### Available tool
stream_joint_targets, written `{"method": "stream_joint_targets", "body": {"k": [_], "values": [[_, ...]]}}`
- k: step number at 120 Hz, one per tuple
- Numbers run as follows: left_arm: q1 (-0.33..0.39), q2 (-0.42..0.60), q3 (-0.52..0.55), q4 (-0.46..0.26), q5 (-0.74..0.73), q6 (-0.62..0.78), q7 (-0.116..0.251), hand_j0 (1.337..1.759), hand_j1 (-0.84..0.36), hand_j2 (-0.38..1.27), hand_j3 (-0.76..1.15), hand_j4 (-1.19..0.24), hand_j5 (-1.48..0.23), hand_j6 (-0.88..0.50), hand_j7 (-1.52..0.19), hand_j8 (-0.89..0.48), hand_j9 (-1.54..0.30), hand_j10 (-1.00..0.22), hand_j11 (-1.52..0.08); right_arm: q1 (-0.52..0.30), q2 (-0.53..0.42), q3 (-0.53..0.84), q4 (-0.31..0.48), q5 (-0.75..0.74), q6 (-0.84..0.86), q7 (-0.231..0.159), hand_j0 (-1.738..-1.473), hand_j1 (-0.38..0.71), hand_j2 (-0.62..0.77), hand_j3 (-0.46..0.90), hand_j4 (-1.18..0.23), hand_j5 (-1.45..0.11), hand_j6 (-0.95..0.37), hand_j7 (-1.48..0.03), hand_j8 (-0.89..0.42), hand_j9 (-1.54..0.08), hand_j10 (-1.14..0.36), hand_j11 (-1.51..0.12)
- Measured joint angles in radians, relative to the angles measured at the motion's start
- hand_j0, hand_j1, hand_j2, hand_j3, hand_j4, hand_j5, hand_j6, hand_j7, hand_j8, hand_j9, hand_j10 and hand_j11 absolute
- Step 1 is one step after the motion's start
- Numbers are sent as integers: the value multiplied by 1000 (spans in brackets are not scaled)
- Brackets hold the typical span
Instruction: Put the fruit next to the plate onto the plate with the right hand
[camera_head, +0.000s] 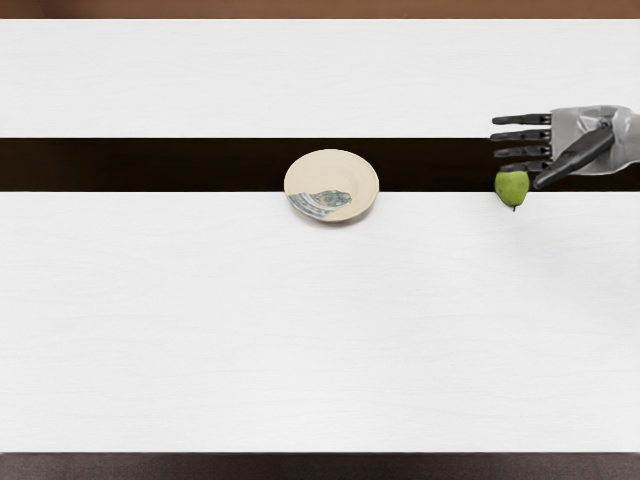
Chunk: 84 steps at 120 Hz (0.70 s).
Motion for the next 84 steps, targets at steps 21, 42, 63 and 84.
{"method": "stream_joint_targets", "body": {"k": [21, 42, 63, 84], "values": [[0, 0, -1, 0, 0, 0, 0, 1658, 332, 3, 0, -14, -18, -14, -18, -14, -18, -14, -18, -11, -11, 9, 6, 0, 0, 0, -1658, -349, -1, 0, 0, 0, 2, 0, 2, 0, 1, 0], [0, 0, -2, 0, 0, 0, 0, 1658, 332, 3, 0, -14, -18, -14, -18, -14, -18, -14, -18, 8, -6, 10, 7, -34, 0, 0, -1658, -349, -1, 0, 0, 0, 2, 0, 2, 0, 1, 0], [0, 0, -3, 0, 0, 0, 0, 1658, 333, 3, 0, -14, -18, -14, -18, -14, -18, -14, -18, 78, 53, -5, 7, -321, 0, 0, -1658, -349, 0, 0, 0, 0, 2, 0, 1, 0, 1, 0], [-3, 0, -3, 0, 0, 0, 0, 1658, 333, 3, 0, -14, -18, -14, -18, -14, -18, -14, -18, 231, 113, -175, 7, -521, 0, 0, -1658, -349, 0, 0, -1, 0, -1, 0, -1, 0, 0, 0]]}}
